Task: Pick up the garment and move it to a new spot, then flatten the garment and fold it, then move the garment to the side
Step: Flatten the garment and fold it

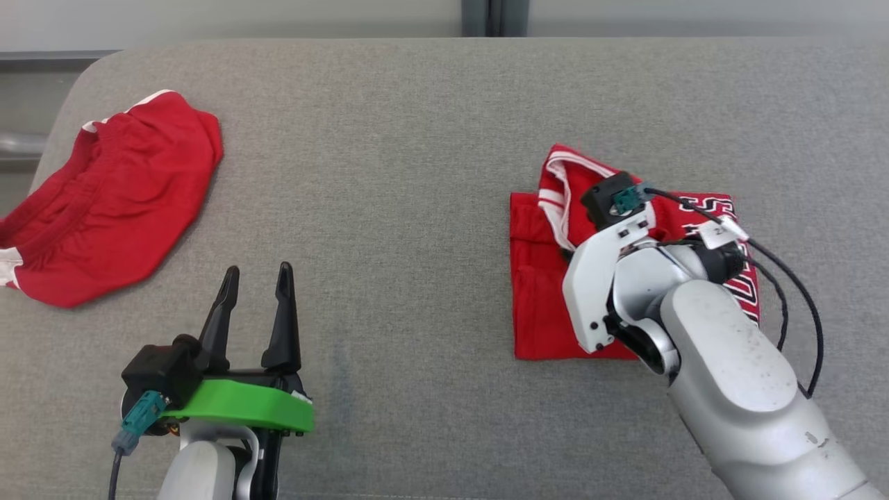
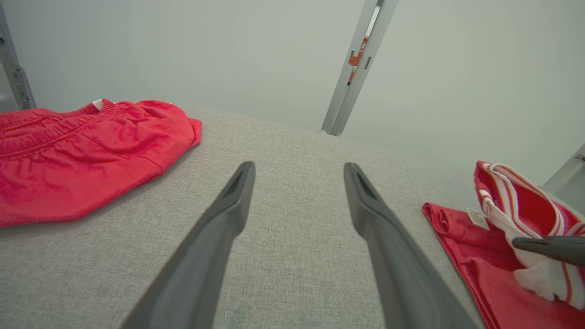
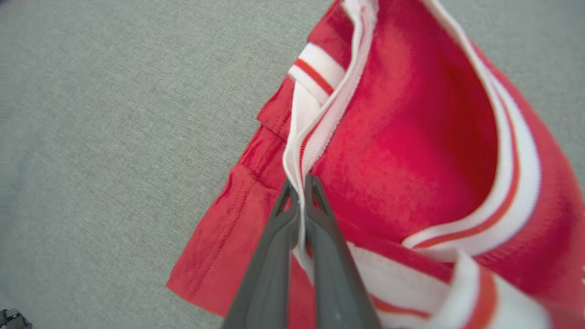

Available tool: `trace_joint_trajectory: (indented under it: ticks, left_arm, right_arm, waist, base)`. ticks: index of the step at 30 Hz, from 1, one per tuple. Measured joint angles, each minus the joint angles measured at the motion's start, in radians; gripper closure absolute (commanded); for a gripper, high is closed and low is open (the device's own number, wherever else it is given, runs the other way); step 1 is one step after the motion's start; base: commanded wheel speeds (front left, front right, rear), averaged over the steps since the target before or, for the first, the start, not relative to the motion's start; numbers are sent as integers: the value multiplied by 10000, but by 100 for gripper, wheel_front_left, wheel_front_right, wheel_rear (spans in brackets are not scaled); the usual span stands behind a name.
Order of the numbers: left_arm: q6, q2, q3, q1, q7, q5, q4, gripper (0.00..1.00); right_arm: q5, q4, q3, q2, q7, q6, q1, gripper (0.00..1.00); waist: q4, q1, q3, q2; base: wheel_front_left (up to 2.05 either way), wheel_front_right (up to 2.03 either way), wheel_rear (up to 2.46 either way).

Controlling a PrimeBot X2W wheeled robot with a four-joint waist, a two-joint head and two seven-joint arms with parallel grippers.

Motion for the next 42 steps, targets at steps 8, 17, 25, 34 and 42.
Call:
trace_joint_trajectory:
  ticks: [8, 17, 25, 34, 42]
  left_arm:
    - [0, 0, -163, -97, 0, -73, 33, 0]
    - [0, 0, 2, -55, 0, -102, 6, 0]
    - [0, -2, 79, 51, 0, 10, 25, 0]
    - [0, -2, 79, 138, 0, 13, 240, 0]
    - [0, -4, 174, 156, 0, 13, 564, 0]
  right_arm:
    - [320, 1114, 535, 257, -324, -2, -276, 100]
    - [1730, 715, 109, 623, -1417, -2, -304, 0]
    - [2907, -1281, -581, 205, -2581, -2, -171, 0]
    - [940, -1854, -2424, -644, -4836, -4, 1546, 0]
    - [-27, -1381, -3653, -355, -7012, -4, 3010, 0]
  waist:
    - [493, 0, 70, 0]
    - [362, 0, -16, 0]
    - [-9, 0, -338, 0]
    - [-384, 0, -862, 0]
    - [-799, 0, -1210, 0]
  base:
    - [0, 0, 0]
    - [0, 0, 0]
    - [0, 0, 0]
    - [0, 0, 0]
    - [0, 0, 0]
